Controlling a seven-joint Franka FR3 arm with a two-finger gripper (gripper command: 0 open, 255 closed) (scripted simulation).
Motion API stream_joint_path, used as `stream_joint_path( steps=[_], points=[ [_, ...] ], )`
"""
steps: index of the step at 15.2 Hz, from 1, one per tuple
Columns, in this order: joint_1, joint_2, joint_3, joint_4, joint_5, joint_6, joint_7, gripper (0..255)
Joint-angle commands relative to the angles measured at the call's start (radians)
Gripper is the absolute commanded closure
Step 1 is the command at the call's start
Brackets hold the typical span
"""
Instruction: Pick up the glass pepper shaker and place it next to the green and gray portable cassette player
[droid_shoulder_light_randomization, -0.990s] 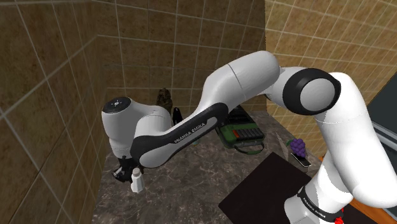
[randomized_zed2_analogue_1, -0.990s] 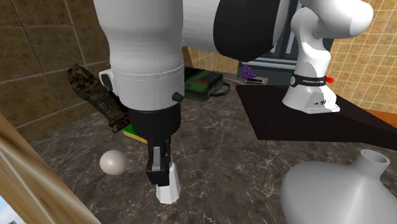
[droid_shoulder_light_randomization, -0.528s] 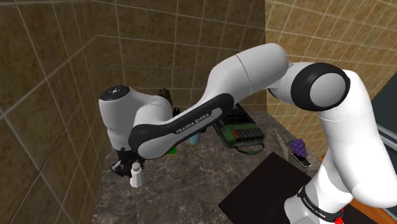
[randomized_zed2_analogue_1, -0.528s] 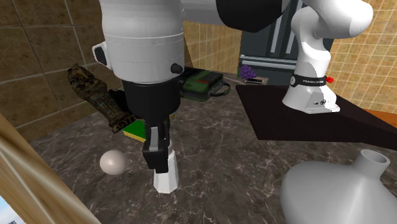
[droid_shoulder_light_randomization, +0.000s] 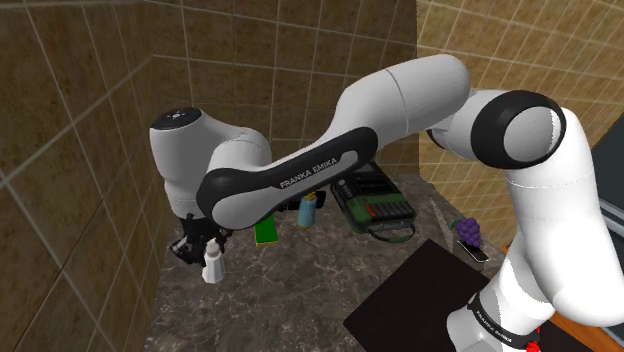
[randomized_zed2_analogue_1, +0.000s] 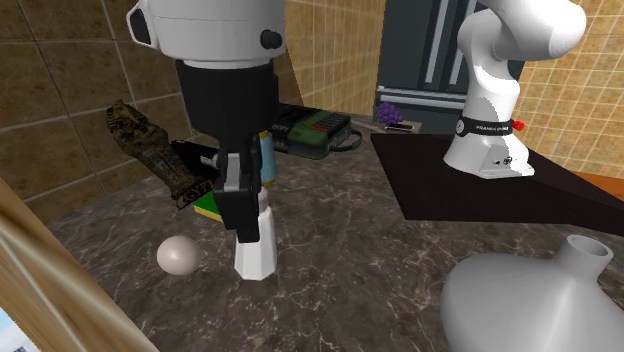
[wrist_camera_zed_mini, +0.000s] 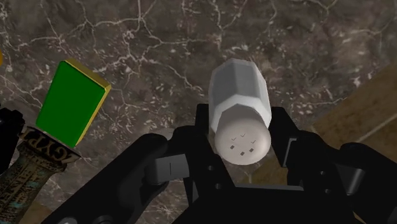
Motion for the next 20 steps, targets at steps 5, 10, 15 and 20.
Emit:
stream_joint_path(
  steps=[5,10,15,20],
  points=[
    [-0.002,-0.032,0.011,0.028,0.017,-0.058,-0.014,255],
    [-0.003,-0.055,0.018,0.061,0.030,-0.111,-0.026,255],
    [-0.001,-0.073,0.024,0.101,0.041,-0.166,-0.037,255],
    [-0.103,-0.242,0.043,-0.154,0.092,-0.066,-0.077,255]
  ],
)
